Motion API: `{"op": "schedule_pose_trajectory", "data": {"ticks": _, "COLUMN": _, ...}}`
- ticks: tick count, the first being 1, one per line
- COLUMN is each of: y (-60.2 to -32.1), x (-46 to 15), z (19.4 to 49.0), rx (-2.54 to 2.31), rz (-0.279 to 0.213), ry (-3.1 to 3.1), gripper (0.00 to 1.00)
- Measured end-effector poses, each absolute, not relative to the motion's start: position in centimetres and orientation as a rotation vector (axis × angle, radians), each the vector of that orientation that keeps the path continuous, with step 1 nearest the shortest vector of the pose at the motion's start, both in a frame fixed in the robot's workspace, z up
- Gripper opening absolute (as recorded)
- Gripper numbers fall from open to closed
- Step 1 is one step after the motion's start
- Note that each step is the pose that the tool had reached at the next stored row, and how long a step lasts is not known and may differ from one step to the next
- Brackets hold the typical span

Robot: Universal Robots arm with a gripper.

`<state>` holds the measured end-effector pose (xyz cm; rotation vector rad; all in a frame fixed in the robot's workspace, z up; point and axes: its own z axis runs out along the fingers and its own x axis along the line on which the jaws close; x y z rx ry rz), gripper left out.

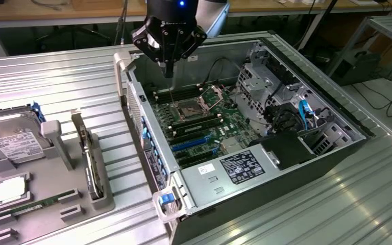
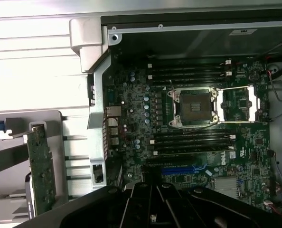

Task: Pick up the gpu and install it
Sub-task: 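Reach for the gpu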

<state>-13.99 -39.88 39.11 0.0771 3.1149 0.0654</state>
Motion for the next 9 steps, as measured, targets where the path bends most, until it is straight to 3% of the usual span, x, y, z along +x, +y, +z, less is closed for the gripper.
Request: {"op": "schedule_pose_trajectory", "data": {"ticks": 9, "y": -40.11, "x": -14.68, "z": 39.03, "rx": -0.015, "rz": 0.066, "ry": 3.117, "gripper": 0.11}}
